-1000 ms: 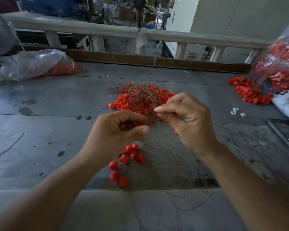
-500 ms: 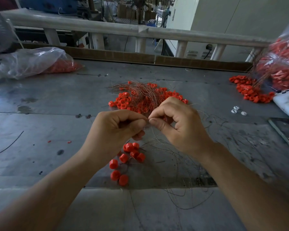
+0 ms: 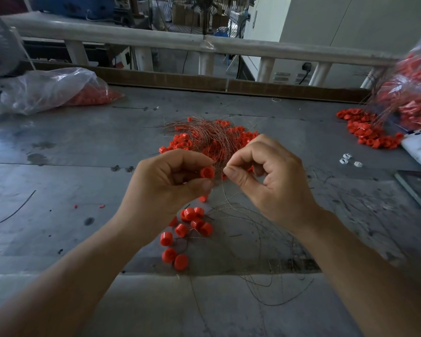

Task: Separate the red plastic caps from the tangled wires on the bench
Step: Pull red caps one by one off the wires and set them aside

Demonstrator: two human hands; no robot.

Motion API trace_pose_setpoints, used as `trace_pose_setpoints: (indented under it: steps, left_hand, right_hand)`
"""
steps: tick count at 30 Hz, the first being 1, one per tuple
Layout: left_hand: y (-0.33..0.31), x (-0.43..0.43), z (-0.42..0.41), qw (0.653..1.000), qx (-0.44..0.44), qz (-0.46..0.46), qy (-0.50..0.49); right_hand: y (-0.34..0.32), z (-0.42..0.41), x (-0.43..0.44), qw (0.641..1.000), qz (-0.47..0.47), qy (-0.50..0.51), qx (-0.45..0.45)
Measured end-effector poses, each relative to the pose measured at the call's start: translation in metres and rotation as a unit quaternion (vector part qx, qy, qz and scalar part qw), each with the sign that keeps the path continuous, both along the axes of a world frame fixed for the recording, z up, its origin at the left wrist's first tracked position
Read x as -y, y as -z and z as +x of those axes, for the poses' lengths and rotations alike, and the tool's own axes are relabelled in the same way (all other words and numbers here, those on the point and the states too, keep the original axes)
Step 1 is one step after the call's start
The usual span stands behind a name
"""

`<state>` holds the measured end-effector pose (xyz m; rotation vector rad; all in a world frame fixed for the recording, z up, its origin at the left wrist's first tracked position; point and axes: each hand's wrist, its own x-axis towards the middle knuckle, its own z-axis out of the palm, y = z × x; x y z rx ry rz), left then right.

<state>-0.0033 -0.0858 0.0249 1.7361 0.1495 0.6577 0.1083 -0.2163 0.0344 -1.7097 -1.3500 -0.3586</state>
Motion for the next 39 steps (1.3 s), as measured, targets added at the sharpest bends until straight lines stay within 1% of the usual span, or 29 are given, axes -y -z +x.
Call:
trace_pose_setpoints:
  steps: [3,6,9,12,15,26,29,34,39]
  left_hand:
    - [-0.001,0.001,-0.001,1.000,0.006,-0.005,0.006]
    - [-0.002,0.002,-0.002,1.000,0.003,0.013,0.006]
    - [-0.002,0.003,-0.002,1.000,0.003,0.004,0.015]
    - [-0.002,0.004,-0.002,1.000,0.007,-0.012,0.004]
    - [-0.003,0.004,-0.002,1.000,0.008,0.002,-0.004]
    - [-0.001,0.005,-0.001,1.000,0.020,-0.011,-0.013]
    - [-0.002,0.006,-0.002,0.999,0.032,-0.030,-0.015]
    - [-0.003,0.006,-0.001,0.998,0.035,-0.057,0.009]
    - [-0.002,0.000,-0.002,0.990,0.036,-0.119,0.062]
  right_hand:
    - [0.001,0.000,-0.001,1.000,-0.002,0.006,0.001]
    - [0.001,-0.001,-0.001,1.000,0.002,0.012,-0.004]
    - [0.001,-0.001,0.000,1.000,0.008,0.012,-0.019]
    - [0.001,-0.002,0.000,0.999,0.019,0.008,-0.035]
    - [0.001,-0.005,-0.001,0.999,0.020,0.000,-0.042]
    - [0.005,-0.013,-0.005,1.000,-0.003,-0.003,-0.029]
    - [0.004,-0.013,-0.005,1.000,-0.005,-0.005,-0.024]
    - [0.004,-0.011,-0.005,1.000,-0.012,0.005,-0.025]
    - [0.003,-0.010,-0.004,0.999,-0.007,0.016,-0.030]
